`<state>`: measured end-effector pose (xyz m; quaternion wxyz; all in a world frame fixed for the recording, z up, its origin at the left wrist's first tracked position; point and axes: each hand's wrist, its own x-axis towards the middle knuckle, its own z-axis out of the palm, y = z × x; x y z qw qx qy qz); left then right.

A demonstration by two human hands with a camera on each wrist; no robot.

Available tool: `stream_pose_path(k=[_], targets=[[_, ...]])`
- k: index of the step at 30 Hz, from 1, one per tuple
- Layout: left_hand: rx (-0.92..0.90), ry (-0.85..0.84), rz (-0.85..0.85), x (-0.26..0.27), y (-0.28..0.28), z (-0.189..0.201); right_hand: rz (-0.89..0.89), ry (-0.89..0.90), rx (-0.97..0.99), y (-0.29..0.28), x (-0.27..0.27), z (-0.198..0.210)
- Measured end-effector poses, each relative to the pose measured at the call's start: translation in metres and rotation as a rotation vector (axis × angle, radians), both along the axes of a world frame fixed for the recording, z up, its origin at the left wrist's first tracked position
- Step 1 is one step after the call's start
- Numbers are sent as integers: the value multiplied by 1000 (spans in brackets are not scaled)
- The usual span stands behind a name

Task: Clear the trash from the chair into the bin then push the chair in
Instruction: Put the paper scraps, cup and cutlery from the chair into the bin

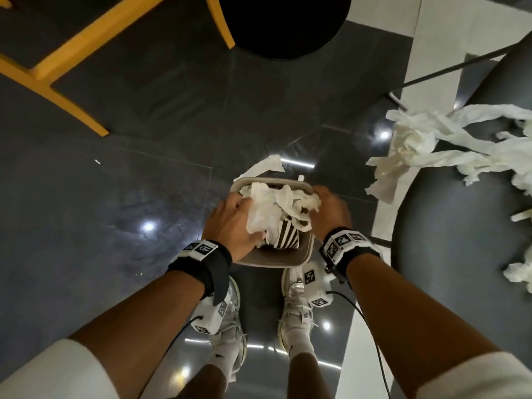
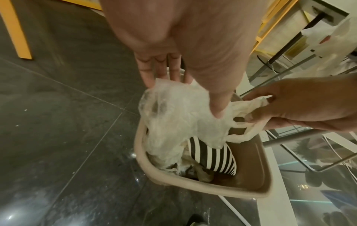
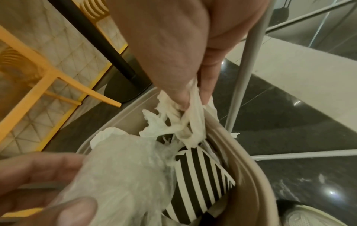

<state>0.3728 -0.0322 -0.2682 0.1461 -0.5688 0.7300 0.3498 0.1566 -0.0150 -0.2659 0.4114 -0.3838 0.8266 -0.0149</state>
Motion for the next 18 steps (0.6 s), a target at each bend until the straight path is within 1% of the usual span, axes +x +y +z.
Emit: stream_pose_path(k=[2,4,5,7,9,10,12,14,15,18], targets=[[-18,60,32,2,1,3,8,107,-38,3,-3,6],[0,104,92,4,2,5,-28,118,-82,4,-3,14],[-1,139,151,4,1,5,-50,85,-110,4,-1,18],[-66,205,287,6,-2,6,-64,-25,-165,2,13,25],[-94,225,435,8,-5,0,-17,-115,-199,1,34,24],[-60,214,511,11,-6,-6,31,-137,-194,0,47,20],[56,201,616,18,-6,-17,162,-170,-133,0,71,7],[171,164,610,25,-3,-27,298,-196,-3,5,90,-14],[215,141,588,28,-1,-29,333,-207,73,9,96,-25],[249,119,574,35,10,-33,315,-256,261,18,104,-46]])
